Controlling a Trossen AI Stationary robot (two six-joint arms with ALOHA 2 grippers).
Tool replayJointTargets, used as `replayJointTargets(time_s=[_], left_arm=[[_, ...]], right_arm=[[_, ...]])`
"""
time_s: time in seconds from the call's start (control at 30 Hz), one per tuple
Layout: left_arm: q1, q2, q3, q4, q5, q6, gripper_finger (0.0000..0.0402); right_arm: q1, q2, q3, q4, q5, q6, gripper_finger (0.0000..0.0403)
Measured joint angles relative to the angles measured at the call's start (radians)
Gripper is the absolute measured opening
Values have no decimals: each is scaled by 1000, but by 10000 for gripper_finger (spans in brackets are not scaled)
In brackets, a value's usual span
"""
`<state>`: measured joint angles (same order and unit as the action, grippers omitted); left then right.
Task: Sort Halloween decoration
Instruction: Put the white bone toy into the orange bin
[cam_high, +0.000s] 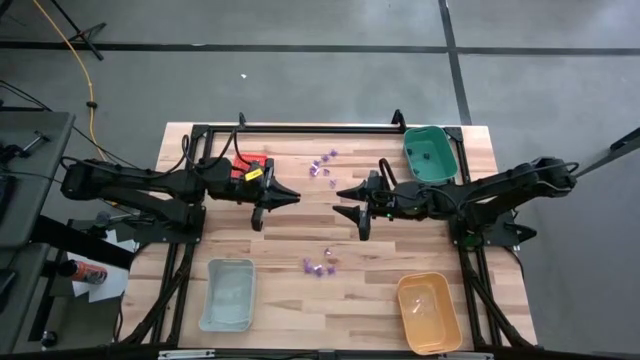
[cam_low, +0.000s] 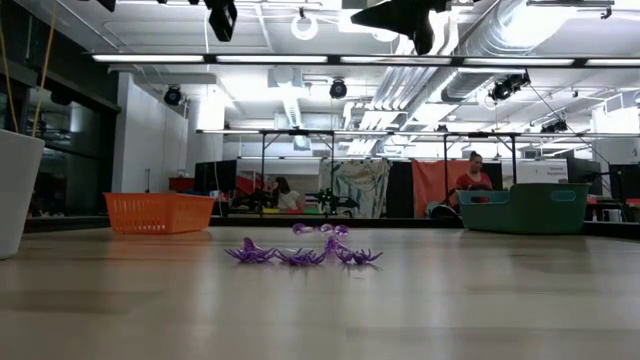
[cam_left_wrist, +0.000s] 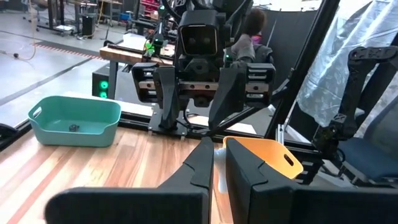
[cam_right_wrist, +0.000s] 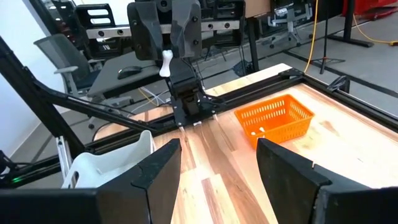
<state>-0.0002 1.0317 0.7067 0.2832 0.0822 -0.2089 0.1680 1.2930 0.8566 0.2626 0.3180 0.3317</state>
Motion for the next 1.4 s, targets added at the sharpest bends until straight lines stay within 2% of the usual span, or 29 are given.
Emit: replayJointTargets(time_s=[0.23,0.37,0.47,0.67,0.77,0.9,0.97,1.07,1.2,1.4], left_arm=[[13,0,0,-2,-13,1,10],[76,-12,0,-42,-34,0,10],[145,-40,1,-134,-152,-27,10],[281,-75,1,-474,-466,-105,10],[339,-71,0,-659,-537,-174,10],[408,-41,-29,-807,-534,-273,10],[439,-24,-62,-806,-523,-333,10],[487,9,-115,-797,-451,-399,10],[528,55,-152,-792,-388,-390,10],[546,110,-156,-783,-380,-373,23]], right_arm=[[0,0,0,0,0,7,204],[0,0,0,-2,0,10,204],[0,-1,0,-9,0,44,204],[0,-1,0,-70,0,136,204],[0,-1,0,-99,0,166,204],[0,-1,0,-105,0,167,204],[0,-1,0,-105,0,166,204],[-4,-1,0,-105,0,166,204],[-5,-1,0,-105,4,166,204],[-5,-1,0,-105,19,160,204]])
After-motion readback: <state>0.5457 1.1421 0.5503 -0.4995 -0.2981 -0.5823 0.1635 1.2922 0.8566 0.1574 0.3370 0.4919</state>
